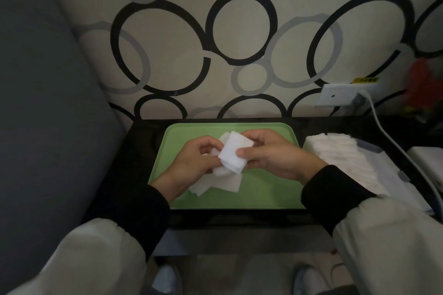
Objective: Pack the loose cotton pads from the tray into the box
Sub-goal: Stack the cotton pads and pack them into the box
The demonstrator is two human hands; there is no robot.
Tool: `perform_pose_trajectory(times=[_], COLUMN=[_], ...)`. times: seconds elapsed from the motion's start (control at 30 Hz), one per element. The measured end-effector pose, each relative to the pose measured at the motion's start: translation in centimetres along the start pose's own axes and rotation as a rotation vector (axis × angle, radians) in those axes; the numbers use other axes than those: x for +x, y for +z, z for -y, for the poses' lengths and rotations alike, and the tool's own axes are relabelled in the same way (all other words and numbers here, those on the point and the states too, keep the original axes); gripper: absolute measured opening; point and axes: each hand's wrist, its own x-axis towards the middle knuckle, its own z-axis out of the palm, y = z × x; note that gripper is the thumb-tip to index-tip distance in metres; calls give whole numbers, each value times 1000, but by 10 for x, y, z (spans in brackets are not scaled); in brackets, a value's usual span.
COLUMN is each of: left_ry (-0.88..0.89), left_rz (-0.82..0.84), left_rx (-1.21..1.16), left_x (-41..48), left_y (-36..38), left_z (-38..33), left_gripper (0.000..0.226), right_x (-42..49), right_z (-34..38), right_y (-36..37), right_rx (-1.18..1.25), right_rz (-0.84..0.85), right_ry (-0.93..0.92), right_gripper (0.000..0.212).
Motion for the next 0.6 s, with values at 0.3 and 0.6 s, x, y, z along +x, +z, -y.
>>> perform_pose_trajectory(times=[0.3,0.6], left_ry=[-29,-31], left_rz=[-25,11], left_rx=[-115,-198], left_x=[-2,-3], left_y=[11,23], left_z=[-7,-9], left_gripper=[28,16], right_x=[-3,-8], right_z=[1,-2], right_y=[-3,-9], right_rx=[-40,-106], right_rz=[-88,-156], right_ry=[13,8], right_gripper=[40,36])
